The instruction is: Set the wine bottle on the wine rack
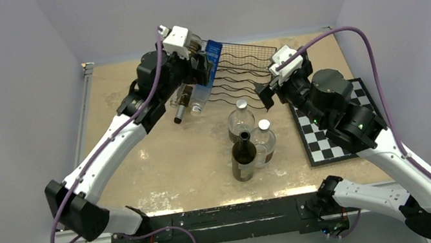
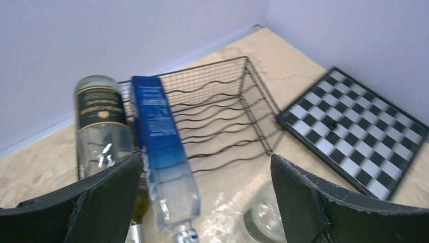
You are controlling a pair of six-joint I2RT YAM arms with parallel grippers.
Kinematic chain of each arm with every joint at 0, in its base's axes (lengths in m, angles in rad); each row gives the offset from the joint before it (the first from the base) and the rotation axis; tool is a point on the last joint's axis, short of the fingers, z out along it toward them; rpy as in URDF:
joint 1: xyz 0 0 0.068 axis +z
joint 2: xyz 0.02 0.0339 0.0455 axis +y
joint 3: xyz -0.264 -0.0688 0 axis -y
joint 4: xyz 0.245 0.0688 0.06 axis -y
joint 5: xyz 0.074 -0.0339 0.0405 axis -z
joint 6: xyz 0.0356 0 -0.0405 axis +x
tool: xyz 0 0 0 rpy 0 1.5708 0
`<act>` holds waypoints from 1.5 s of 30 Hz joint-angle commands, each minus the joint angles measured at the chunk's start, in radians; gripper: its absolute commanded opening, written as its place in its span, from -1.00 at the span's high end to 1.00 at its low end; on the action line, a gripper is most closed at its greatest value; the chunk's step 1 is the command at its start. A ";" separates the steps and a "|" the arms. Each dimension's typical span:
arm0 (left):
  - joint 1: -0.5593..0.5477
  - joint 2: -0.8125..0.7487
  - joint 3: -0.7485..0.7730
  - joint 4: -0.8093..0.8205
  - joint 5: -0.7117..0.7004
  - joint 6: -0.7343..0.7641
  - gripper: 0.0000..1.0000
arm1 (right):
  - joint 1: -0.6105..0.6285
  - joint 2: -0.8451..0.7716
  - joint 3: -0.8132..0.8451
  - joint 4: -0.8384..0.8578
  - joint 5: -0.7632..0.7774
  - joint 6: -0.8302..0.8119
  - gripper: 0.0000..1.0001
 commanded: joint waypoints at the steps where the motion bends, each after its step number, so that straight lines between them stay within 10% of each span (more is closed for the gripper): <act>1: 0.003 -0.109 -0.049 -0.103 0.330 0.035 -0.99 | -0.003 -0.039 0.034 -0.099 -0.138 0.129 -0.97; 6: -0.040 -0.214 -0.115 -0.163 0.505 0.068 -0.99 | -0.021 -0.035 0.027 -0.106 -0.146 0.251 -0.97; 27: -0.378 -0.127 -0.261 -0.002 0.322 0.090 -0.85 | -0.072 -0.085 -0.123 -0.047 0.032 0.552 -0.93; 38: -0.435 -0.123 -0.306 0.045 0.277 0.040 -0.10 | -0.075 -0.101 -0.144 -0.033 0.036 0.542 -0.93; 45: -0.438 -0.161 -0.283 0.014 0.129 0.032 1.00 | -0.075 -0.100 -0.146 -0.003 -0.001 0.509 -0.97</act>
